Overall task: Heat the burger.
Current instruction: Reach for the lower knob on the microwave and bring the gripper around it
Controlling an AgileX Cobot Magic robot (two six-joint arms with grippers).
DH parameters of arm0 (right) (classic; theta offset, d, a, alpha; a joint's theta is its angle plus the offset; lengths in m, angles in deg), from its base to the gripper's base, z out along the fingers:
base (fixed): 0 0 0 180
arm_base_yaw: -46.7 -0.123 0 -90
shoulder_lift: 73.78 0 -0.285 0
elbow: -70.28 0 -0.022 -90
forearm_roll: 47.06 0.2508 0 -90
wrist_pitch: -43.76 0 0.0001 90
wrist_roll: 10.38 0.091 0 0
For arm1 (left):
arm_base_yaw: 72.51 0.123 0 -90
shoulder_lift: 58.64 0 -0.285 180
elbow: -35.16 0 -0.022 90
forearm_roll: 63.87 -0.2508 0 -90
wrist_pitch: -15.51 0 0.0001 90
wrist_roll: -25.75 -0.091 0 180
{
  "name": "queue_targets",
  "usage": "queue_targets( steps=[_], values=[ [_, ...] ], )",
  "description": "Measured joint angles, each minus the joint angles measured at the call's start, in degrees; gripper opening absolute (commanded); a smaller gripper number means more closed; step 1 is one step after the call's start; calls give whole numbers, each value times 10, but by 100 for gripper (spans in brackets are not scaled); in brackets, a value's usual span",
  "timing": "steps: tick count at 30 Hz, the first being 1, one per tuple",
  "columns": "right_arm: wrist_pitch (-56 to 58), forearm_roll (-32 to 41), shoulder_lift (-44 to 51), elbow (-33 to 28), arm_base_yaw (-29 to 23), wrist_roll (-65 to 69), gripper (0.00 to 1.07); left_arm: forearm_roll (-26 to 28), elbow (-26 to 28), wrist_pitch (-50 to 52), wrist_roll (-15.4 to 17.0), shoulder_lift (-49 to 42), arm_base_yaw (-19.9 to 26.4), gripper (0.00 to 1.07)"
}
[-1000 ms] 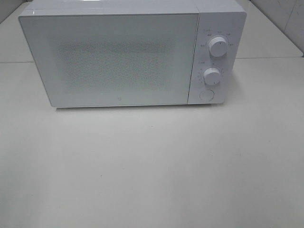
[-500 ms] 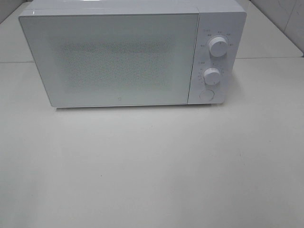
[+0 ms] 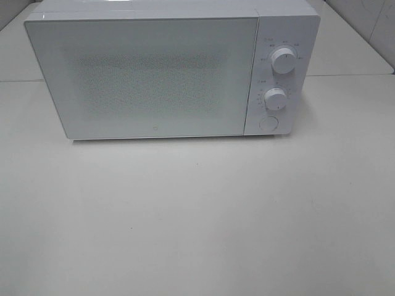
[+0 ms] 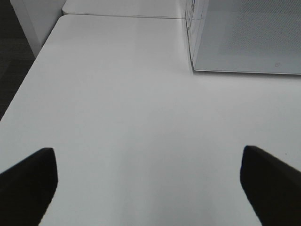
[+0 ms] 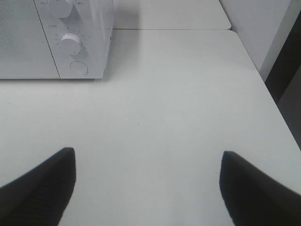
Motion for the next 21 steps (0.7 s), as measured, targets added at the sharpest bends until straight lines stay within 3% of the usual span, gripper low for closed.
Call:
queue_targets(
  steps=[21],
  values=[
    [0,0,0,0,0,0,76,0,0,0,0,0,0,98]
  ],
)
